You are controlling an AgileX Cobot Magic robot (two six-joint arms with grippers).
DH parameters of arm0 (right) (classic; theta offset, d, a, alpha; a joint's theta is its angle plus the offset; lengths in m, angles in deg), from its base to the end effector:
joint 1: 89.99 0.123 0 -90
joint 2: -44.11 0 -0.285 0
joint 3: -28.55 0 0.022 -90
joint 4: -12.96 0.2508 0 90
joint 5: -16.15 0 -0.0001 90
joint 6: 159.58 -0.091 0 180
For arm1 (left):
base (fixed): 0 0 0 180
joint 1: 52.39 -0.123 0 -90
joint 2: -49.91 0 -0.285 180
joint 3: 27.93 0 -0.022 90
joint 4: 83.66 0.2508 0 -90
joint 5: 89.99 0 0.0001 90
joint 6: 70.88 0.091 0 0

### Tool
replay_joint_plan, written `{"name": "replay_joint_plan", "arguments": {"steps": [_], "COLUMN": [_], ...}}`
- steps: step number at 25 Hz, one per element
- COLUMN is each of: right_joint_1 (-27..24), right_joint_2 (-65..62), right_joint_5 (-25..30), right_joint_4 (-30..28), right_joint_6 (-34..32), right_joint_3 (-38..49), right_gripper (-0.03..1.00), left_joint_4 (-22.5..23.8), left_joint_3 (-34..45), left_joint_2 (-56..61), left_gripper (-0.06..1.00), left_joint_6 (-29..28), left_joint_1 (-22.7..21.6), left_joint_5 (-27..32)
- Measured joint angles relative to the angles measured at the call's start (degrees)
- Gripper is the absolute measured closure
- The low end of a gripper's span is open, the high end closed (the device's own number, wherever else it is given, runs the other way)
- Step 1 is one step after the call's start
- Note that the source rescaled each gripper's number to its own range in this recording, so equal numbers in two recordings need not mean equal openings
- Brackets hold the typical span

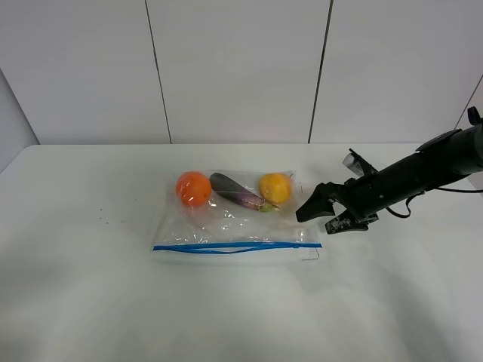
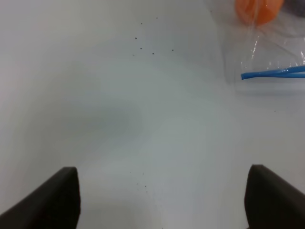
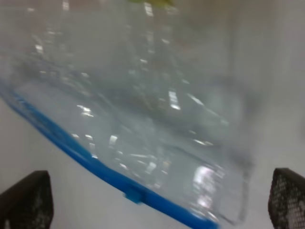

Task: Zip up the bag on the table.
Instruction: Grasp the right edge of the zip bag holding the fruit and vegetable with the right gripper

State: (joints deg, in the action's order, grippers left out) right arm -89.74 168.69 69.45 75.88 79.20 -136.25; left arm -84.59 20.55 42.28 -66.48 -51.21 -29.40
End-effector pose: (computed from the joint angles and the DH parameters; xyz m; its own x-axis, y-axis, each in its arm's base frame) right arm 0.3499 0.0665 0.1174 -0.9569 -0.1177 -0.2654 -0.2710 0.6898 0.6713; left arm -0.0053 -0.0012 0.2780 -0.4458 0.0780 -0.8917 0.0640 0.9964 0.0551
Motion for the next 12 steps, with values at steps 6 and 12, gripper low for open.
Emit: {"name": "replay_joint_plan", "arguments": {"steps": [6, 12], "right_joint_1": [0.0, 0.0], "right_joint_2": [5.5, 9.4], "right_joint_5": [3.1, 8.0], "right_joint_4": [5.1, 11.3], "right_joint_6": [6.1, 10.9], "right_joint_3": [-0.1, -0.1], "right_gripper": [-0.03, -0.02], "left_joint_4": [0.0, 0.0], "left_joint_3": [0.0, 0.0], "left_joint_2": [0.0, 0.0], "left_gripper": [-0.06, -0.06], "left_joint_6": [0.0, 0.0], "left_joint_1": [0.0, 0.0], "left_joint_5": [0.0, 0.0]}}
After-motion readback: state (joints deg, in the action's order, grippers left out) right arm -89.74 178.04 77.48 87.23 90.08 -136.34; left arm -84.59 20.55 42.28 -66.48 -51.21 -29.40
